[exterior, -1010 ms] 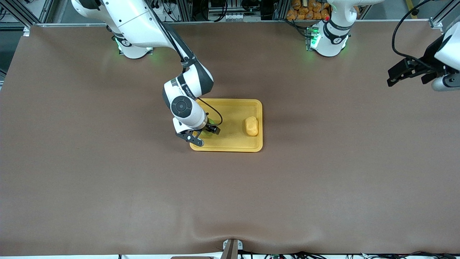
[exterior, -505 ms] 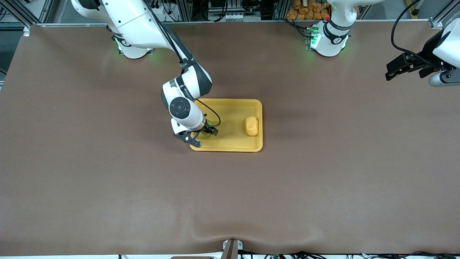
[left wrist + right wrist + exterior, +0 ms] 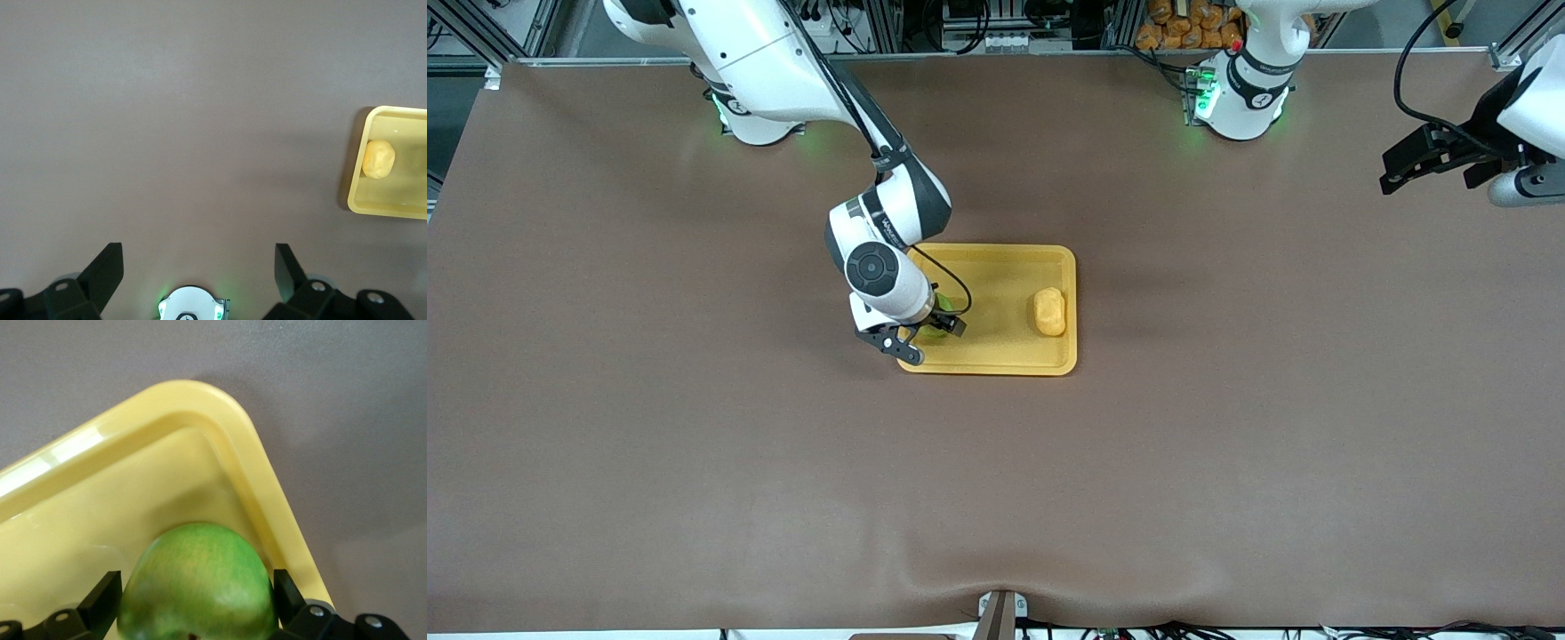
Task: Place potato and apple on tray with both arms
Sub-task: 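Lower the apple onto the tray and open the right gripper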
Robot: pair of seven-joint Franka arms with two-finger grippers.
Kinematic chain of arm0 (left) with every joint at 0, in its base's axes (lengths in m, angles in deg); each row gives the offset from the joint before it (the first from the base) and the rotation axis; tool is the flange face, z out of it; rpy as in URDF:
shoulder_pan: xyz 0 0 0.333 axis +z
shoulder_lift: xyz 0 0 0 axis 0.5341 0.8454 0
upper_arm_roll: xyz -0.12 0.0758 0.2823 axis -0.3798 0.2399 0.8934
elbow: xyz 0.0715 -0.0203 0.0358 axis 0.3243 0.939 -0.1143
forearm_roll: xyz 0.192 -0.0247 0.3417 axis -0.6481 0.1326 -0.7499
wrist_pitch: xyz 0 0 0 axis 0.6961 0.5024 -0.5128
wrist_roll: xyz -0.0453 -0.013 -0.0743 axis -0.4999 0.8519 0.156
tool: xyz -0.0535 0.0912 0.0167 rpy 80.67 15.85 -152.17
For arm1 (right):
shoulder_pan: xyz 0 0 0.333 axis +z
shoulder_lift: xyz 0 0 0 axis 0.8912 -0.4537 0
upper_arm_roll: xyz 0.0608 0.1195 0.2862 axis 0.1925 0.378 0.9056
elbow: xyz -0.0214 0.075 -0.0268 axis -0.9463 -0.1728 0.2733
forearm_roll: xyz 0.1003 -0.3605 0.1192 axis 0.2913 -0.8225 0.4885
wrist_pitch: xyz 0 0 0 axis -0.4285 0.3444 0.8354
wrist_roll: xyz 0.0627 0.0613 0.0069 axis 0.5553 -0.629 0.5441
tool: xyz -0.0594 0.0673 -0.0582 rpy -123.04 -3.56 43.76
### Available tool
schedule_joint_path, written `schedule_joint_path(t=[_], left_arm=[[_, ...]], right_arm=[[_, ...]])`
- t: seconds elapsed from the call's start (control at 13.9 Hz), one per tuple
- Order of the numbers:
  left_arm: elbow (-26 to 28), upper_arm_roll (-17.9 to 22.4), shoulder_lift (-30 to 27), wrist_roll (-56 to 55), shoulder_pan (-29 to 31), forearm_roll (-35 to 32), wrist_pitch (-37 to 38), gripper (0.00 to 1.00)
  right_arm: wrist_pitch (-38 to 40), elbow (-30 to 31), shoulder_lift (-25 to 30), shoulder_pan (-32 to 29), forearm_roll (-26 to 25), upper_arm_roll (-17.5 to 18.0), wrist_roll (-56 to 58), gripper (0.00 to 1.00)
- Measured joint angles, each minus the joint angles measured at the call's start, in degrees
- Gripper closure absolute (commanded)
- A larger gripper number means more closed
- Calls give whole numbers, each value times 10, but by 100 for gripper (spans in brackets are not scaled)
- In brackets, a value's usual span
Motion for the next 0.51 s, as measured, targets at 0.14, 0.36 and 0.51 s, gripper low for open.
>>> schedule_joint_path(t=[0.14, 0.36, 0.51], left_arm=[[0, 0, 0, 0, 0, 0, 0, 0], [1, 0, 0, 0, 1, 0, 0, 0], [1, 1, 0, 0, 1, 0, 0, 0]], right_arm=[[46, -22, 4, -1, 0, -6, 0, 0], [103, -52, 19, -2, -4, -19, 4, 0], [130, -61, 35, -4, -7, -31, 12, 0]])
